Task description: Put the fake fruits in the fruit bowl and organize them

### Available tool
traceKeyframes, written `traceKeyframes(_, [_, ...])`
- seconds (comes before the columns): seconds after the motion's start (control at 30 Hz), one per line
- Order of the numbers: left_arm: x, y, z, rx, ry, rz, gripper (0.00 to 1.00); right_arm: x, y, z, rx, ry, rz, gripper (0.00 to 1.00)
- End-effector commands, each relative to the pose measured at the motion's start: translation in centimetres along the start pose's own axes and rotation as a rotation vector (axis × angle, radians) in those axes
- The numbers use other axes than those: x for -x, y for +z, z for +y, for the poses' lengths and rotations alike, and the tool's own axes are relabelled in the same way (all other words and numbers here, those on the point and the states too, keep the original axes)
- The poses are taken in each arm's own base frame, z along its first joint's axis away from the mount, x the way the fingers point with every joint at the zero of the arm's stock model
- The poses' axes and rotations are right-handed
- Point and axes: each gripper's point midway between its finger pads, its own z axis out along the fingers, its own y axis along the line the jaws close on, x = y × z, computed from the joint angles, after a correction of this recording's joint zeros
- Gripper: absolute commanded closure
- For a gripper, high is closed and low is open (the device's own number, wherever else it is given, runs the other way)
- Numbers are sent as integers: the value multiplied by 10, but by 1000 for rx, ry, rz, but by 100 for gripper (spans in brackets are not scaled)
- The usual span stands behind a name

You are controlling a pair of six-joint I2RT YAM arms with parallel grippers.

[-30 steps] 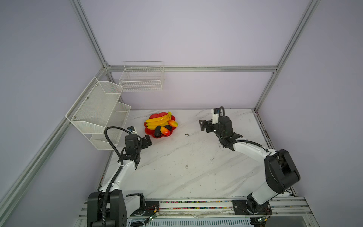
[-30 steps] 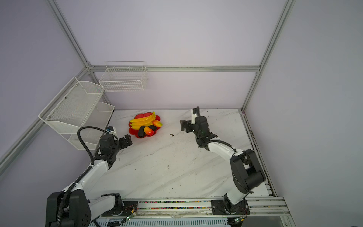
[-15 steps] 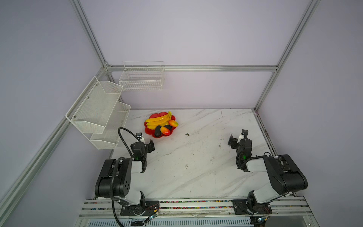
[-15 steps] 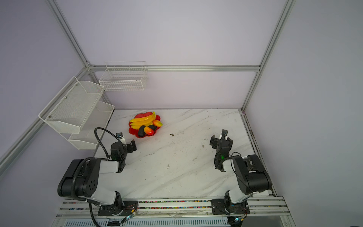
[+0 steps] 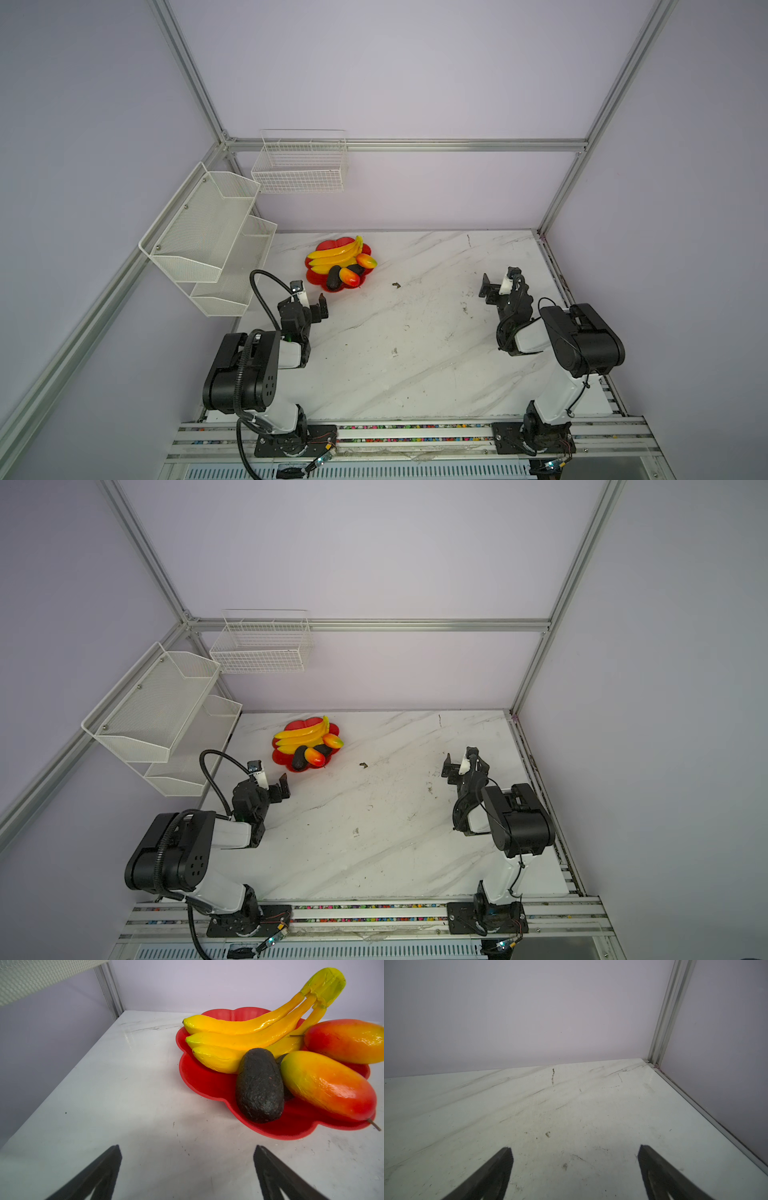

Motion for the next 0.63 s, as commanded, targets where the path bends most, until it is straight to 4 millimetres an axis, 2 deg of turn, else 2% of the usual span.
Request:
traceKeyframes(0.0, [24,1,-1,-8,12,-84,0,13,1,-3,-8,-6,-42,3])
traceKeyframes(0.4, [24,1,-1,-8,12,-84,0,14,0,0,6,-11,-48,3])
traceKeyframes(0.6, [25,1,0,-8,12,-86,0,14,0,-6,-22,-1,-46,3])
